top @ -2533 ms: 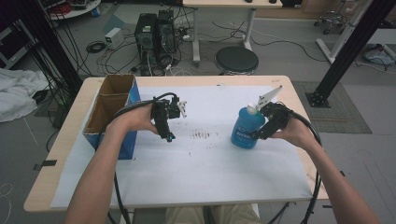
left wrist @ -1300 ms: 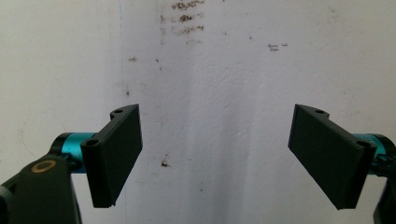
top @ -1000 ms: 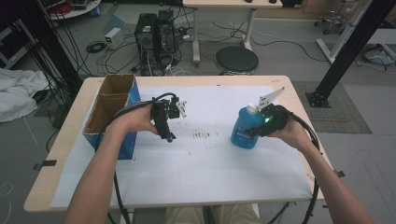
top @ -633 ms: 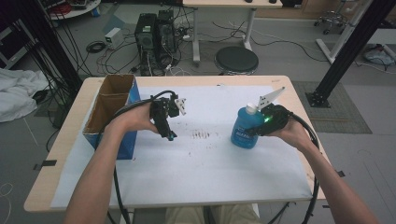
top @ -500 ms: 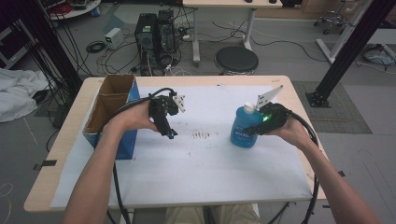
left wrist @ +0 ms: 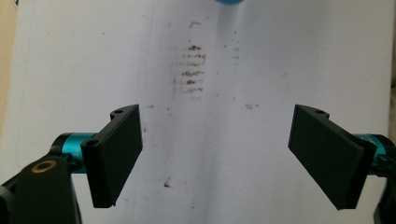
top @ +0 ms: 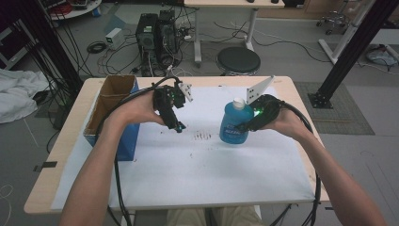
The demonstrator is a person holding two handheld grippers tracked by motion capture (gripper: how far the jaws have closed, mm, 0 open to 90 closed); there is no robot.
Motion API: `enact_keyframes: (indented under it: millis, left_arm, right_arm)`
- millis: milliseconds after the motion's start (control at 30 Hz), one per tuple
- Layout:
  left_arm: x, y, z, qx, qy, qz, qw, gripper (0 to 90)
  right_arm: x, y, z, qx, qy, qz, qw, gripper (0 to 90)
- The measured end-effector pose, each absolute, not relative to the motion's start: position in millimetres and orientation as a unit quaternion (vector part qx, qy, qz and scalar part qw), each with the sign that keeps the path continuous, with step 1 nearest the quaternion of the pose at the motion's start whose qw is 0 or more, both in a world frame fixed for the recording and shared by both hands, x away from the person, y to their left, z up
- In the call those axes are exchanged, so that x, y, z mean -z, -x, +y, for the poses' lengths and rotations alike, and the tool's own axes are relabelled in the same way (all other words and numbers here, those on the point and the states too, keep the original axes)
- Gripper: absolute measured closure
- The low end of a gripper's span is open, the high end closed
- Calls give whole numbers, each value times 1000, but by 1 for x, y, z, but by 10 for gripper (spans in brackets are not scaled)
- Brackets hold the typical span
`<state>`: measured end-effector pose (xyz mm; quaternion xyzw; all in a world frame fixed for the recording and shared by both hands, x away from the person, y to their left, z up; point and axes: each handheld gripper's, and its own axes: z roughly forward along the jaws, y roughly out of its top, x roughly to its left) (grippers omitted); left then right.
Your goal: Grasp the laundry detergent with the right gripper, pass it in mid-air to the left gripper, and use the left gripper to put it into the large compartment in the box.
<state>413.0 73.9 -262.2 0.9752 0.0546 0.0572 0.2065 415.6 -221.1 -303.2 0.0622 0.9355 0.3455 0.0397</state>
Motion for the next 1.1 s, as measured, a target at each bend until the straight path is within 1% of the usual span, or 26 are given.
enact_keyframes:
  millis: [200, 433, 467, 700, 1100]
  left_arm:
    - [247, -409, 65, -43, -972, 58, 225, 177]
    - [240, -408, 47, -34, -974, 42, 221, 176]
    - [240, -408, 44, -31, -974, 42, 221, 176]
    - [244, -409, 27, -24, -977, 28, 211, 176]
    - [250, -410, 2, -21, -977, 28, 211, 176]
  right_arm:
    - [304, -416, -206, -344, -46, 937, 26, 464]
    - [311, -417, -192, -342, -26, 939, 10, 465]
    - [313, -418, -189, -344, -16, 939, 2, 464]
    - [319, -421, -180, -354, -1, 935, -14, 464]
    - [323, -420, -173, -352, 3, 936, -14, 463]
